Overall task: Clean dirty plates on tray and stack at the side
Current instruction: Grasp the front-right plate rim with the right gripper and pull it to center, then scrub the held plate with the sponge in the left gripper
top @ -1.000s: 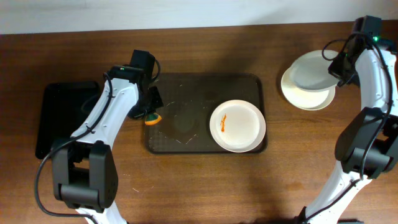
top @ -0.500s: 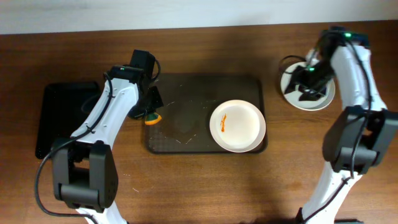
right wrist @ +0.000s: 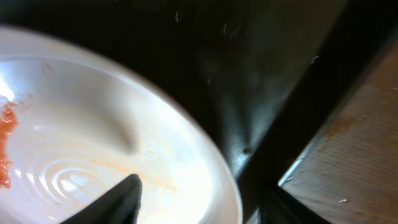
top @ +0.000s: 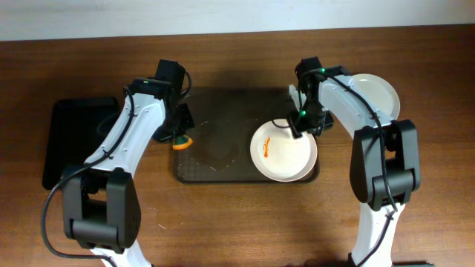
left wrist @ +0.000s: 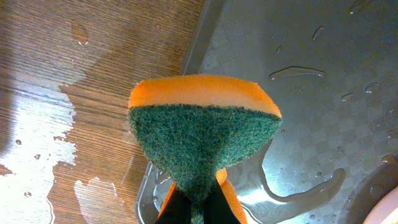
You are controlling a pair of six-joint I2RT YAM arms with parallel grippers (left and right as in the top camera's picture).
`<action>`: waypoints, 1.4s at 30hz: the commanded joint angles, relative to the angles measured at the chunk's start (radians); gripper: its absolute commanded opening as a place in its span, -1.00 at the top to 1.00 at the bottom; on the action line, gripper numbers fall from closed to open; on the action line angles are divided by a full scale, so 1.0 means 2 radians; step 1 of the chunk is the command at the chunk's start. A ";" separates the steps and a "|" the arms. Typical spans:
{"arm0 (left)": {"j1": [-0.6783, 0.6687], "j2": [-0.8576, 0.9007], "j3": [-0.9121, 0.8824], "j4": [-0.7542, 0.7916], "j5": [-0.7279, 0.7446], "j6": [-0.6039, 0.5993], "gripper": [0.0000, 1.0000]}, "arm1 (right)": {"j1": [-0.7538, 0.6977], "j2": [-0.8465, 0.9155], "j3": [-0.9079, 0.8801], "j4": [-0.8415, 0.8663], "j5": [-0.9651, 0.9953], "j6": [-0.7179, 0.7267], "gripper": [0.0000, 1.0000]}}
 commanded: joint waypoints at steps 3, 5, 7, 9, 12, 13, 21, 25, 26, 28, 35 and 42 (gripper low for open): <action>-0.001 -0.007 -0.002 -0.002 0.002 0.010 1.00 | -0.001 0.001 -0.029 0.006 -0.010 -0.007 0.29; -0.001 -0.007 -0.002 -0.002 0.002 0.010 1.00 | -0.001 0.001 -0.029 0.011 -0.035 -0.007 0.49; -0.001 -0.007 -0.002 -0.002 0.002 0.010 1.00 | 0.000 0.001 -0.029 0.031 -0.076 0.002 0.65; -0.001 -0.007 -0.002 -0.002 0.002 0.010 1.00 | 0.003 0.001 -0.029 0.074 -0.086 0.055 0.79; -0.001 -0.007 -0.002 -0.002 0.002 0.010 1.00 | 0.001 0.001 -0.018 0.095 -0.086 0.131 -0.08; -0.001 -0.007 -0.002 -0.004 0.002 0.010 1.00 | -0.003 0.001 -0.004 0.070 -0.084 0.143 -0.10; -0.001 -0.007 -0.002 0.005 0.002 0.010 1.00 | 0.003 0.001 -0.032 0.019 -0.083 0.170 -0.01; -0.001 -0.007 -0.002 0.003 0.002 0.010 1.00 | 0.003 0.001 -0.046 0.051 -0.083 0.181 0.40; -0.001 -0.007 -0.002 0.003 0.002 0.010 1.00 | 0.003 0.001 -0.046 0.051 -0.082 0.180 0.58; -0.001 -0.007 -0.002 0.003 0.002 0.010 1.00 | 0.004 0.001 -0.046 0.051 -0.083 0.178 0.92; -0.039 -0.007 -0.002 0.050 0.047 0.085 1.00 | 0.060 0.001 -0.046 0.108 -0.077 0.175 0.92; -0.061 -0.004 -0.002 0.065 0.047 0.087 1.00 | 0.104 0.001 -0.046 0.168 -0.068 0.120 0.91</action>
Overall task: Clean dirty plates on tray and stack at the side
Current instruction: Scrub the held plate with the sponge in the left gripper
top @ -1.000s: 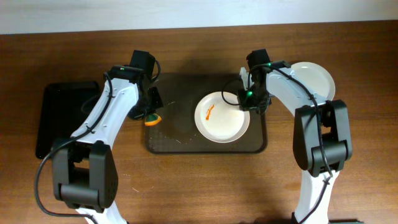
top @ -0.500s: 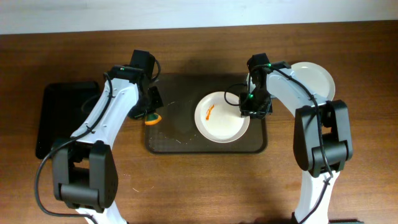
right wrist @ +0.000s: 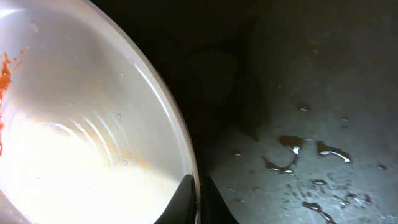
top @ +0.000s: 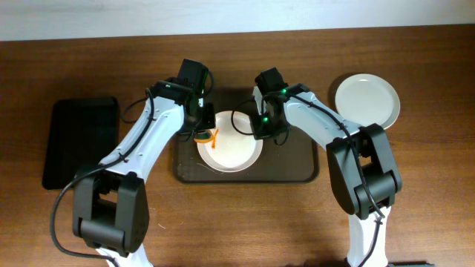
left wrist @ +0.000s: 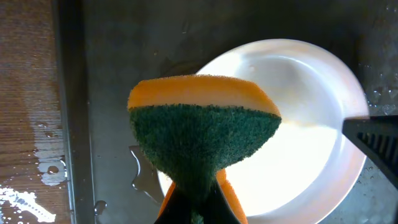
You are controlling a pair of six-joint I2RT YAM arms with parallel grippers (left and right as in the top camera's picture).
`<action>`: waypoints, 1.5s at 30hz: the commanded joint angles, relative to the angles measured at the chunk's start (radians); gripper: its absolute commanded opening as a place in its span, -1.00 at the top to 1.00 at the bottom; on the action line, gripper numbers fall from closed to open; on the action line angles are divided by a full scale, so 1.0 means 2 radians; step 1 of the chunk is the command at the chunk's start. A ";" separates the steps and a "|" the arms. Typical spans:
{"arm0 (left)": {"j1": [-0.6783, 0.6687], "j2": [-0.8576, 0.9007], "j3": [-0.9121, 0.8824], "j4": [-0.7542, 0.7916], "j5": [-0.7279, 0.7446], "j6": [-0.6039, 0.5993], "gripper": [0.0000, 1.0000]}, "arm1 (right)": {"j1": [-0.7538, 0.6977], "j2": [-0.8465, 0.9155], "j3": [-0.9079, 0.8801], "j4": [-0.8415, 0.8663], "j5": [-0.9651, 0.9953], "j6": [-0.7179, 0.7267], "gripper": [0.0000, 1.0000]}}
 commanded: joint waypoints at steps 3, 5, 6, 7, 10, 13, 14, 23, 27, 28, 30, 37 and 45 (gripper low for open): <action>-0.006 -0.003 -0.016 0.021 0.023 0.021 1.00 | 0.001 0.004 -0.007 0.013 0.011 -0.016 0.92; -0.006 -0.003 -0.041 0.056 0.064 0.021 1.00 | 0.001 0.004 -0.007 0.012 0.001 -0.011 0.92; -0.006 -0.003 -0.052 0.073 0.088 0.020 1.00 | 0.001 0.004 -0.007 0.012 0.001 -0.004 0.92; -0.006 -0.003 -0.063 0.091 0.105 0.016 1.00 | 0.001 0.004 -0.007 0.013 0.002 -0.001 0.92; -0.006 -0.002 -0.109 0.150 0.116 -0.017 1.00 | 0.001 0.004 -0.007 0.014 0.002 -0.001 0.91; -0.010 -0.002 -0.128 0.200 0.149 -0.018 1.00 | 0.001 0.004 -0.007 0.018 0.001 0.001 0.92; -0.013 -0.002 -0.133 0.212 0.149 -0.025 1.00 | 0.001 0.004 -0.007 0.017 0.001 0.001 0.92; -0.023 0.048 -0.133 0.239 0.117 -0.073 1.00 | 0.001 0.004 -0.007 0.017 0.002 0.001 0.91; -0.024 0.066 -0.133 0.202 -0.014 -0.071 1.00 | 0.001 0.004 -0.007 0.012 0.004 0.001 0.92; -0.023 0.066 -0.133 0.189 -0.055 -0.071 1.00 | 0.001 0.004 -0.007 0.011 0.007 0.001 0.92; -0.023 0.065 -0.132 0.140 -0.177 -0.067 1.00 | 0.001 0.004 -0.007 0.010 0.013 0.001 0.92; -0.015 0.030 -0.025 0.043 -0.306 -0.067 1.00 | 0.001 0.004 -0.007 0.008 0.013 0.001 0.92; -0.017 0.005 -0.016 0.083 0.087 0.053 1.00 | 0.001 0.004 -0.007 0.009 0.013 0.001 0.92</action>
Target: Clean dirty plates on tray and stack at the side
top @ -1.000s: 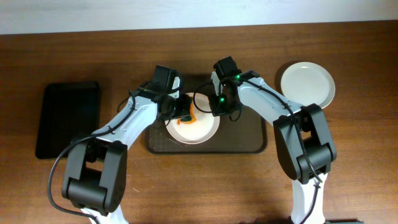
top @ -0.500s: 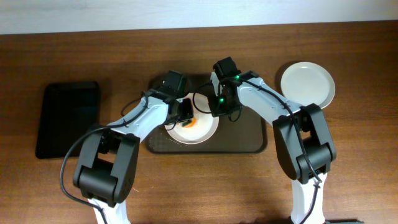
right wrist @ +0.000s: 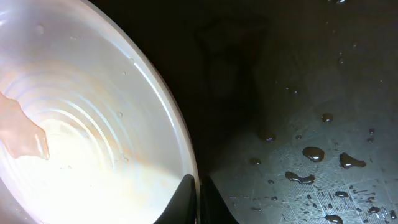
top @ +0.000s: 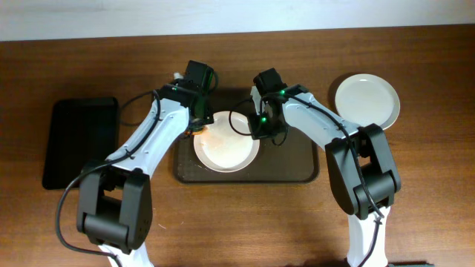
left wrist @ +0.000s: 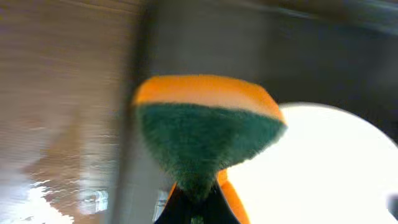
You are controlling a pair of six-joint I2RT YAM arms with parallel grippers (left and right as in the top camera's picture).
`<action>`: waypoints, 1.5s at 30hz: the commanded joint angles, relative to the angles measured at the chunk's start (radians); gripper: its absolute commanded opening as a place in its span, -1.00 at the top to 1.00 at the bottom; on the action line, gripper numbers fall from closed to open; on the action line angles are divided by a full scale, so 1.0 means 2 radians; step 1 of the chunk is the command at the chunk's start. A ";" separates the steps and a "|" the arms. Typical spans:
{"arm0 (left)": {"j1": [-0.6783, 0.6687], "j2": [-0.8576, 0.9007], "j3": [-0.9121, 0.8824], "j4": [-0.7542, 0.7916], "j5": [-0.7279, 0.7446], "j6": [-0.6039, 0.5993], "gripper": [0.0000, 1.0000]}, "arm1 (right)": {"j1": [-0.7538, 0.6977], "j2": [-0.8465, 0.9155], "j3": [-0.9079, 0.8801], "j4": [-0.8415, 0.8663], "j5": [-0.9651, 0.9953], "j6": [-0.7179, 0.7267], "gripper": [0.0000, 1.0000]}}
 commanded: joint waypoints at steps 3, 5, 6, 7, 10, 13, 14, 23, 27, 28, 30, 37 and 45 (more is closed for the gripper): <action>-0.020 0.013 -0.020 0.042 0.164 0.065 1.00 | -0.002 0.003 -0.006 -0.004 0.023 -0.003 0.92; -0.019 0.031 -0.020 0.042 0.164 0.065 1.00 | -0.002 0.003 -0.006 -0.004 0.023 -0.003 0.91; -0.013 0.052 -0.020 0.042 0.164 0.065 1.00 | -0.002 0.003 -0.006 -0.004 0.023 -0.003 0.92; -0.012 0.067 -0.020 0.043 0.164 0.065 1.00 | -0.002 0.003 -0.006 -0.004 0.023 -0.003 0.92; -0.012 0.099 -0.020 0.043 0.144 0.065 1.00 | -0.002 0.003 -0.006 -0.004 0.024 -0.003 0.92; -0.007 0.108 -0.021 0.019 0.052 0.065 1.00 | -0.002 0.003 -0.006 -0.004 0.024 -0.003 0.92; -0.005 0.108 -0.021 0.012 0.007 0.065 1.00 | -0.002 0.003 -0.006 -0.004 0.024 -0.003 0.92; -0.001 0.081 0.060 -0.195 -0.306 -0.113 1.00 | -0.002 -0.002 -0.002 -0.005 0.027 0.010 0.92; 0.018 0.011 0.066 -0.171 -0.144 -0.090 1.00 | -0.002 -0.034 0.041 -0.053 0.087 0.010 0.92; 0.025 0.009 0.066 -0.147 -0.065 -0.028 1.00 | -0.002 -0.042 0.058 -0.072 0.119 0.010 0.92; 0.032 0.011 0.058 -0.102 0.079 0.055 1.00 | -0.002 -0.055 0.093 -0.112 0.189 0.010 0.92; 0.026 0.024 0.026 -0.067 0.097 0.060 1.00 | 0.029 -0.080 0.209 -0.238 0.519 0.004 0.92; 0.026 0.026 0.019 -0.056 0.123 0.060 1.00 | 0.151 -0.079 0.211 -0.242 0.800 -0.039 0.92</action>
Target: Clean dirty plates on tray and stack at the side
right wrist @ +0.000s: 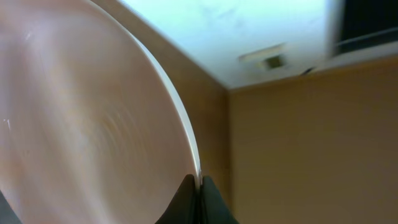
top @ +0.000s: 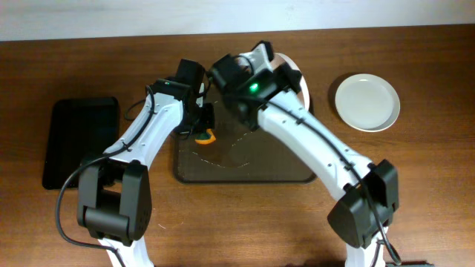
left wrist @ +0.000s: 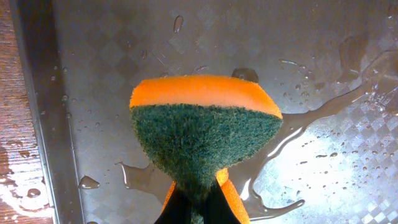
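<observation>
A white plate is held by its rim, tipped up on edge high above the tray, in my right gripper, which is shut on it. From overhead only a sliver of that plate shows behind the raised right arm. My left gripper is shut on an orange and green sponge, low over the wet dark tray. In the overhead view the sponge sits at the tray's left part. A clean white plate lies on the table at the right.
A black mat lies on the wooden table to the left of the dark tray. Water puddles and drops cover the tray floor. The right arm reaches high across the tray's back half.
The plate was lying on the tray with the sponge at its left rim. Now my right gripper holds it lifted and tipped on edge, and the sponge hangs over bare wet tray.
First a plate with an orange stain lay at the tray's right, my right fingers apart at its rim, the sponge at the tray's left edge. Then the plate was mid-tray, gripped, under the sponge. Later the stain was smeared pale. Now the plate is held up off the tray.
</observation>
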You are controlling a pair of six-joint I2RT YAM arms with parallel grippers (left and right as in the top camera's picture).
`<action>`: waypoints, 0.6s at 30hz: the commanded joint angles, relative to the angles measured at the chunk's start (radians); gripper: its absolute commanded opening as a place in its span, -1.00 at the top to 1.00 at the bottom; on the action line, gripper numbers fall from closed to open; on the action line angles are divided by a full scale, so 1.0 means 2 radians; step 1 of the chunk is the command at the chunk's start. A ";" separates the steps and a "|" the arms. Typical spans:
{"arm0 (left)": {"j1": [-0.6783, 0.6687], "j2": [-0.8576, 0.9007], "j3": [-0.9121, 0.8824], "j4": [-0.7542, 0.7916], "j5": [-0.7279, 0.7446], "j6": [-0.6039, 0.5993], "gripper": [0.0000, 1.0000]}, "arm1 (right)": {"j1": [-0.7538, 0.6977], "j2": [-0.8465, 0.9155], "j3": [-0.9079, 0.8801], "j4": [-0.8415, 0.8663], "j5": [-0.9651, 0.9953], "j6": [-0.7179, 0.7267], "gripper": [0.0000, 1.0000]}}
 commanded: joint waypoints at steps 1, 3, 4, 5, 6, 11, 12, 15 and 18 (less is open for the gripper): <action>0.000 0.004 -0.003 0.001 0.010 0.009 1.00 | 0.014 -0.012 0.012 0.000 0.081 -0.001 0.92; 0.000 0.004 -0.003 0.001 0.010 0.009 1.00 | 0.005 -0.012 0.012 0.000 0.034 -0.001 0.92; 0.000 0.004 -0.003 0.001 0.010 0.009 1.00 | -0.003 -0.012 0.012 0.000 0.004 -0.001 0.92; 0.000 0.004 -0.003 0.001 0.010 0.009 1.00 | -0.019 -0.012 0.012 -0.002 -0.053 -0.001 0.92; 0.000 0.004 -0.003 0.001 0.010 0.009 1.00 | -0.030 -0.012 0.012 -0.004 -0.090 -0.001 0.92; 0.000 0.004 -0.003 0.001 0.010 0.009 1.00 | -0.221 -0.012 0.009 0.001 -0.511 0.001 0.91; 0.000 0.004 -0.003 0.001 0.010 0.009 1.00 | -0.278 -0.012 0.008 0.005 -0.603 0.001 0.92; 0.000 0.004 -0.004 0.001 0.010 0.009 1.00 | -0.414 -0.010 -0.017 0.022 -0.741 -0.010 0.91; 0.000 0.004 -0.004 0.001 0.010 0.009 1.00 | -0.503 -0.010 -0.078 0.080 -0.754 -0.012 0.92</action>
